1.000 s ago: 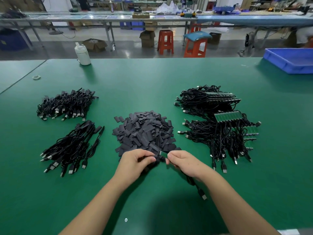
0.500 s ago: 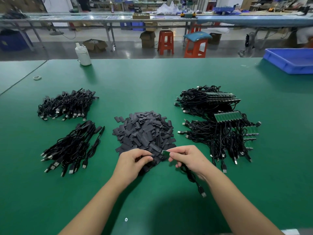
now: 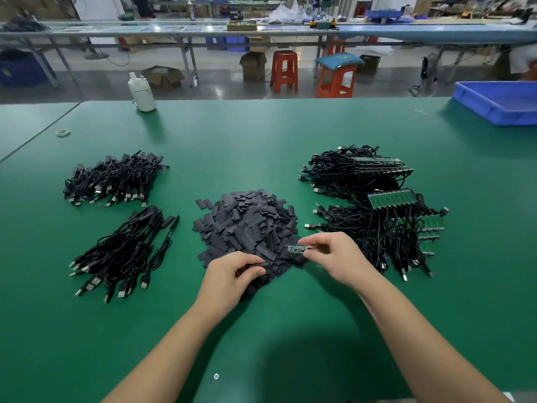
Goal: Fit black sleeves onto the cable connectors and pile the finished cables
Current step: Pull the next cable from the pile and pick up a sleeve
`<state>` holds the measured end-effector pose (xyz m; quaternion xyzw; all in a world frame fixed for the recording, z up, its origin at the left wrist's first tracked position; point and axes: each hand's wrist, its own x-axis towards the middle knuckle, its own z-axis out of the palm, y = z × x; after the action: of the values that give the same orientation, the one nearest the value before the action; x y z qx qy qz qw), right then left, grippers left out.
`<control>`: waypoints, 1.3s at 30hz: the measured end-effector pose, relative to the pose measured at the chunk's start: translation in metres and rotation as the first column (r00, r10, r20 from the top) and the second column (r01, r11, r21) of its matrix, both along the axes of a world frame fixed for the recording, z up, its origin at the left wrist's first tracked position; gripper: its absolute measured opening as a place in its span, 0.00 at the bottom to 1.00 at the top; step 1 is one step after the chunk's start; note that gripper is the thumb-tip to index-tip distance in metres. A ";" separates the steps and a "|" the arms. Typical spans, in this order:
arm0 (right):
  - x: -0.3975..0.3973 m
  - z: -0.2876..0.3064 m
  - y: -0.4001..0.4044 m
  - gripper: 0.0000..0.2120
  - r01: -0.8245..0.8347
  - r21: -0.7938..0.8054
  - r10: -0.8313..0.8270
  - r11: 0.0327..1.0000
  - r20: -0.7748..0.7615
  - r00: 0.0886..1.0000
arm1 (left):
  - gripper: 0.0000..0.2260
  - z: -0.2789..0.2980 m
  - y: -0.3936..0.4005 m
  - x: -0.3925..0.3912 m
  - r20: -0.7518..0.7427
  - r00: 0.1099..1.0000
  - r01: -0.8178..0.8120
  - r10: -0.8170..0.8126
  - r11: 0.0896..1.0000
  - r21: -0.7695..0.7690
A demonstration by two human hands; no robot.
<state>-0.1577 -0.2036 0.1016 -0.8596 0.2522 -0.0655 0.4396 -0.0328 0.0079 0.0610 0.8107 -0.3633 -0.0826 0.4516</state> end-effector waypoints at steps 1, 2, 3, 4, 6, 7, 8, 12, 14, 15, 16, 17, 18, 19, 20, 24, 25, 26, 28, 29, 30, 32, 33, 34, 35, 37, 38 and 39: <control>0.001 0.001 0.001 0.10 -0.013 -0.079 0.012 0.997 -0.016 1.000 | 0.07 0.000 0.000 -0.001 0.028 1.000 0.005 -0.005 1.000 0.000; 0.001 0.001 0.004 0.10 -0.034 -0.143 0.030 0.989 -0.030 0.999 | 0.07 0.001 -0.001 -0.002 0.063 0.998 0.011 -0.011 1.000 -0.001; 0.001 0.000 0.007 0.09 -0.063 -0.186 0.056 0.980 -0.044 0.997 | 0.07 0.000 -0.001 -0.003 0.104 0.994 0.017 -0.017 1.000 -0.002; 0.002 -0.002 0.011 0.08 -0.095 -0.202 0.085 0.975 -0.058 0.995 | 0.07 0.000 -0.001 -0.004 0.145 0.989 0.022 -0.021 1.000 0.001; 0.002 -0.009 0.018 0.07 -0.137 -0.119 0.128 0.983 -0.080 0.989 | 0.08 -0.002 -0.002 -0.007 0.207 0.978 0.016 -0.016 1.000 0.005; 0.001 -0.013 0.021 0.07 -0.131 -0.027 0.128 0.991 -0.082 0.988 | 0.07 -0.003 -0.001 -0.008 0.223 0.975 0.007 -0.008 1.000 0.002; 0.001 -0.015 0.023 0.07 -0.109 0.084 0.115 0.990 -0.071 0.991 | 0.07 -0.004 -0.001 -0.008 0.230 0.973 0.001 0.000 1.000 -0.003; 0.001 -0.019 0.028 0.07 -0.054 0.461 0.054 0.886 0.012 0.998 | 0.08 -0.008 0.000 -0.008 0.251 0.968 -0.005 0.004 1.000 0.001; 0.001 -0.021 0.029 0.06 -0.039 0.506 0.036 0.862 0.017 0.999 | 0.08 -0.008 0.001 -0.007 0.253 0.968 -0.002 0.002 1.000 0.001; 0.001 -0.022 0.029 0.06 -0.034 0.515 0.028 0.856 0.019 0.999 | 0.08 -0.008 0.001 -0.007 0.252 0.968 -0.003 0.003 1.000 0.001; 0.000 -0.023 0.030 0.06 -0.029 0.524 0.020 0.852 0.024 1.000 | 0.08 -0.009 0.002 -0.007 0.250 0.968 -0.005 0.005 1.000 0.000; 0.000 -0.024 0.030 0.06 -0.026 0.531 0.012 0.847 0.030 0.999 | 0.08 -0.009 0.002 -0.007 0.246 0.969 -0.007 0.007 1.000 -0.002; 0.001 -0.024 0.030 0.06 -0.025 0.537 0.007 0.843 0.036 0.999 | 0.08 -0.009 0.002 -0.007 0.241 0.970 -0.005 0.006 1.000 -0.005; 0.001 -0.024 0.031 0.06 -0.026 0.540 0.005 0.842 0.039 0.999 | 0.08 -0.010 0.002 -0.007 0.237 0.971 0.000 0.002 1.000 -0.007; 0.001 -0.025 0.031 0.06 -0.027 0.540 0.006 0.841 0.040 0.999 | 0.08 -0.010 0.001 -0.008 0.233 0.973 0.006 -0.004 1.000 -0.008; 0.002 -0.025 0.032 0.06 -0.027 0.536 0.004 0.844 0.044 0.999 | 0.09 -0.012 -0.002 -0.009 0.175 0.984 -0.007 0.013 0.999 -0.035; 0.002 -0.025 0.032 0.06 -0.024 0.537 0.000 0.843 0.045 0.999 | 0.09 -0.012 -0.002 -0.009 0.162 0.987 -0.015 0.022 0.999 -0.042; 0.002 -0.025 0.032 0.06 -0.021 0.537 -0.005 0.843 0.046 0.999 | 0.09 -0.013 -0.002 -0.009 0.152 0.988 -0.021 0.028 0.999 -0.046; 0.002 -0.026 0.032 0.06 -0.015 0.541 -0.012 0.841 0.046 0.999 | 0.09 -0.013 -0.002 -0.010 0.137 0.990 -0.028 0.035 0.998 -0.054; 0.002 -0.026 0.033 0.06 -0.014 0.544 -0.015 0.839 0.047 0.999 | 0.09 -0.013 -0.002 -0.010 0.131 0.991 -0.031 0.039 0.998 -0.058; 0.002 -0.026 0.033 0.06 -0.012 0.548 -0.018 0.836 0.050 0.999 | 0.09 -0.014 -0.002 -0.010 0.122 0.992 -0.036 0.044 0.997 -0.062; 0.001 -0.027 0.033 0.07 -0.006 0.556 -0.032 0.831 0.057 0.998 | 0.09 -0.014 -0.001 -0.010 0.096 0.994 -0.055 0.061 0.996 -0.065; 0.001 -0.027 0.033 0.07 -0.002 0.558 -0.040 0.830 0.062 0.997 | 0.09 -0.015 -0.001 -0.010 0.080 0.994 -0.066 0.071 0.996 -0.065; 0.001 -0.027 0.033 0.07 0.000 0.561 -0.044 0.828 0.065 0.997 | 0.09 -0.015 -0.001 -0.010 0.065 0.995 -0.077 0.081 0.995 -0.064; 0.000 -0.027 0.034 0.07 -0.001 0.562 -0.043 0.827 0.065 0.997 | 0.09 -0.015 -0.001 -0.010 0.051 0.995 -0.084 0.087 0.994 -0.064; 0.000 -0.028 0.034 0.07 -0.008 0.562 -0.034 0.827 0.064 0.997 | 0.08 -0.015 -0.001 -0.010 0.032 0.995 -0.088 0.090 0.994 -0.063; 0.000 -0.028 0.034 0.06 -0.011 0.562 -0.031 0.827 0.065 0.997 | 0.08 -0.015 -0.002 -0.011 0.028 0.996 -0.086 0.088 0.994 -0.061; 0.001 -0.029 0.034 0.06 -0.014 0.562 -0.029 0.827 0.066 0.997 | 0.08 -0.014 -0.002 -0.011 0.028 0.996 -0.083 0.085 0.995 -0.059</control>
<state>-0.1571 -0.1696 0.0729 -0.6884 0.2478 -0.0209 0.6814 -0.0435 0.0061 0.0465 0.8131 -0.3378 -0.0407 0.4724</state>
